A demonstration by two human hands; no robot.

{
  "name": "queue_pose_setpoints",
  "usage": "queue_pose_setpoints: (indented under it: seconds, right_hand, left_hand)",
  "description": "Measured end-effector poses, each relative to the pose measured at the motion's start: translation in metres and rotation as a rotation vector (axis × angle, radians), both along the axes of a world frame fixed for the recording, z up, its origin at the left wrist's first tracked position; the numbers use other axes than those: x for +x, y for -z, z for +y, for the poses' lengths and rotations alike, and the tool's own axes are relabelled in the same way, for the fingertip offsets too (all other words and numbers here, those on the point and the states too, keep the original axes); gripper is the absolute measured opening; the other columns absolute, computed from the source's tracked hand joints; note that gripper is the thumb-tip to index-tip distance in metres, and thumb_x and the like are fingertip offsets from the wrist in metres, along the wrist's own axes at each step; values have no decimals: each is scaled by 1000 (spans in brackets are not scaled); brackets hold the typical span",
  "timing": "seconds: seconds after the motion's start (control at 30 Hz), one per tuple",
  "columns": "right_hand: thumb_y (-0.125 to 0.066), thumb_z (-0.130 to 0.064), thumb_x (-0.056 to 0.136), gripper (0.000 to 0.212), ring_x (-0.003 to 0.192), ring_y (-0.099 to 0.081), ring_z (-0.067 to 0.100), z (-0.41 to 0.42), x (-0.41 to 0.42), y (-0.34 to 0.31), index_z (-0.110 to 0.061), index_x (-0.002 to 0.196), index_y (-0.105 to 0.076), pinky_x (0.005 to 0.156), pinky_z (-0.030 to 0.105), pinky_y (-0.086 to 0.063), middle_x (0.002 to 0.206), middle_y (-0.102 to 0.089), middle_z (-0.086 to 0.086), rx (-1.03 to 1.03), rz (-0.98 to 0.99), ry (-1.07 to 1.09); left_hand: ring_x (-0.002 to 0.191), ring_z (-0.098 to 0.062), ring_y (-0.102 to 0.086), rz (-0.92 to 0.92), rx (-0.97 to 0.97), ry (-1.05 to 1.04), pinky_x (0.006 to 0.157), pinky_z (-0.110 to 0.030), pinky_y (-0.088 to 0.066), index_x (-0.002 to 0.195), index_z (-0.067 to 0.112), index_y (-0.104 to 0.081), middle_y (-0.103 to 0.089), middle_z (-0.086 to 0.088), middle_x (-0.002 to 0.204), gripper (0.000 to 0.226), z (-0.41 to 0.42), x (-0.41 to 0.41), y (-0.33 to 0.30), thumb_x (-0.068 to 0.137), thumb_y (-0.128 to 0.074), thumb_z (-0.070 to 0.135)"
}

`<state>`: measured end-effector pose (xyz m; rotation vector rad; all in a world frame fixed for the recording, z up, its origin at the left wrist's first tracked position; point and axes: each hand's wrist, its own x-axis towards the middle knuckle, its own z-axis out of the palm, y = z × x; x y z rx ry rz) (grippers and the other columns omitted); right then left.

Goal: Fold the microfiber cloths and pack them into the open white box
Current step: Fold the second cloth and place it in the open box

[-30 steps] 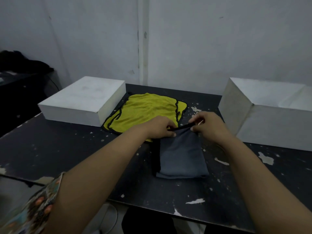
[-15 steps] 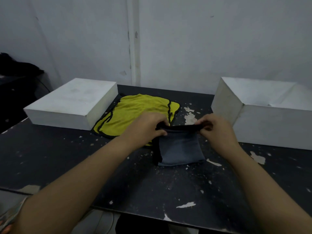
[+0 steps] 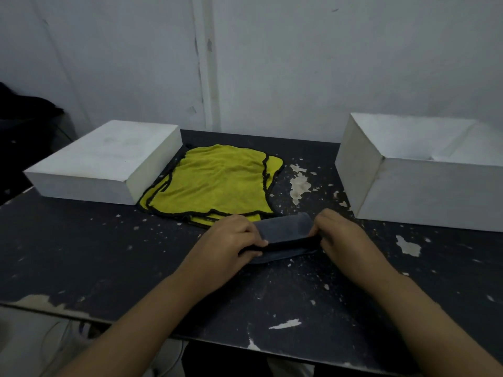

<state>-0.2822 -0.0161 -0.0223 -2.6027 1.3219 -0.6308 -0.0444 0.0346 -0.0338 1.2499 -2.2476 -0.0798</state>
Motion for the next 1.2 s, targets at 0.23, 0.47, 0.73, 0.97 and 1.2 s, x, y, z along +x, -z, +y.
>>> queue_pose_setpoints:
  seconds: [0.23,0.47,0.73,0.97,1.2]
  right_hand:
    - [-58,5,77,19,93,-52,16,4,0,1,-9,77,-71,81,22,-43,96,-58,2,-74,-19,-15]
    - [-56,-12,90,39,134,-38,6,-13,29,-14,-16,129,-55,103,6,-15,139,-51,-2,103,36,-111]
    - [-53,-24,93,59,142,-21,5,-15,21,-8,-17,145,-28,113,15,-11,154,-25,-3,295,213,-133]
    - [-55,-35,91,74,144,-15,9,-21,19,-12,-19,149,-13,111,17,-12,158,-13,-1,407,256,-83]
    - [-58,-26,89,55,123,-49,19,-38,24,-26,-17,140,-39,98,24,-36,138,-51,5,408,149,57]
  left_hand:
    - [83,2,-55,44,151,-53,73,-18,-44,85,25,-72,-64,17,82,39,6,-3,-5,82,-51,57]
    - [118,-1,-51,150,277,-119,92,-4,-34,121,19,-62,-63,4,125,34,-21,-22,-15,87,-63,21]
    - [135,7,2,-30,523,19,100,3,7,146,20,-18,-12,9,156,67,-22,-17,3,91,-56,24]
    - [136,6,8,19,555,13,108,-11,7,148,23,-9,-2,11,157,71,-18,-20,5,92,-54,22]
    - [133,-4,-32,53,709,-29,102,-14,-26,146,26,-25,-34,9,149,72,-33,-16,-28,86,-63,31]
